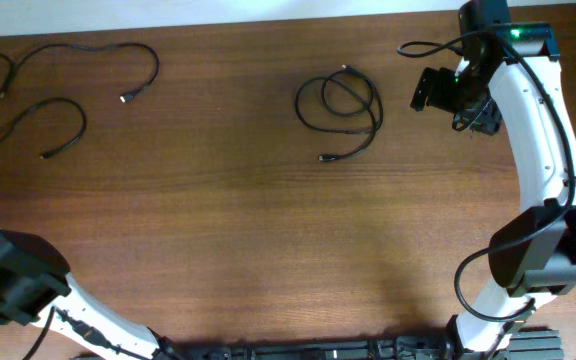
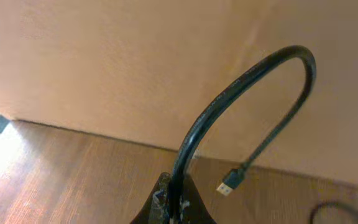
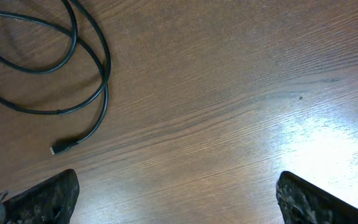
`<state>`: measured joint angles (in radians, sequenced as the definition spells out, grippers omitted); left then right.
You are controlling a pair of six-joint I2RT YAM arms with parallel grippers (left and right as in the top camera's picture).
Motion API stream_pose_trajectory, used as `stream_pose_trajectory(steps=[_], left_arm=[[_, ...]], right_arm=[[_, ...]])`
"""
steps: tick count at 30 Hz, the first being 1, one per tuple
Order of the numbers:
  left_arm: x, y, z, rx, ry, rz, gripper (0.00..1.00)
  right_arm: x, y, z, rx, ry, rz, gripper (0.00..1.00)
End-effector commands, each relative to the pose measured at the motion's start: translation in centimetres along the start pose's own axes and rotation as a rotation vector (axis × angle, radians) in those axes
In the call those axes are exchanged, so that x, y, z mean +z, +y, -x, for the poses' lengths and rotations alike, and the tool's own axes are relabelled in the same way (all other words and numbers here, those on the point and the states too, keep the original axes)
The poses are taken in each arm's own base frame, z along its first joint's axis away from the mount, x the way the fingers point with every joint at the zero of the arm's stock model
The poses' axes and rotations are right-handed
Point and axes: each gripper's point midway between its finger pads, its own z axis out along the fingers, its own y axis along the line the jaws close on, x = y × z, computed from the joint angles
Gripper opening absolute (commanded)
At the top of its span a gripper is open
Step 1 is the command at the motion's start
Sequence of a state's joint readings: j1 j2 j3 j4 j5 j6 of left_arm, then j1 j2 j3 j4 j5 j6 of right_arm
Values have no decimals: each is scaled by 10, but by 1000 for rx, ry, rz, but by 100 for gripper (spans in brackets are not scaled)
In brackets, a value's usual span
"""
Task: Untangle cables
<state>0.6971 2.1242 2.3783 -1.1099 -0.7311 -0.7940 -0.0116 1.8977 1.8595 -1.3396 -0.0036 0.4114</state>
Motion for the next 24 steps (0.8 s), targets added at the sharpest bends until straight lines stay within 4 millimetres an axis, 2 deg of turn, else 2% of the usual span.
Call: stream_pose_trajectory(steps=[1, 3, 6, 10, 13, 16, 19, 21, 24], left_arm=[[-8, -34, -36, 179, 192, -225, 0], [-10, -45, -49, 278, 240, -298, 0], [2, -31, -59, 350, 246, -215, 0], [28, -2, -56, 500, 162, 10, 0], [34, -1, -62, 539, 156, 44, 0], [35, -18, -80, 568, 170, 8, 0], [33, -39, -112, 666, 184, -21, 0], [32, -58, -144, 777, 192, -43, 0], [28, -75, -180, 845, 205, -65, 0]], right_arm=[[4, -4, -1, -1, 8, -18, 99], [4, -4, -1, -1, 8, -18, 99], [4, -4, -1, -1, 9, -18, 99], [4, -4, -1, -1, 9, -18, 99], [4, -4, -1, -1, 9, -18, 99], [4, -4, -1, -1, 8, -18, 99], [4, -4, -1, -1, 9, -18, 99], [4, -4, -1, -1, 9, -18, 99], [4, -4, -1, -1, 8, -18, 99]])
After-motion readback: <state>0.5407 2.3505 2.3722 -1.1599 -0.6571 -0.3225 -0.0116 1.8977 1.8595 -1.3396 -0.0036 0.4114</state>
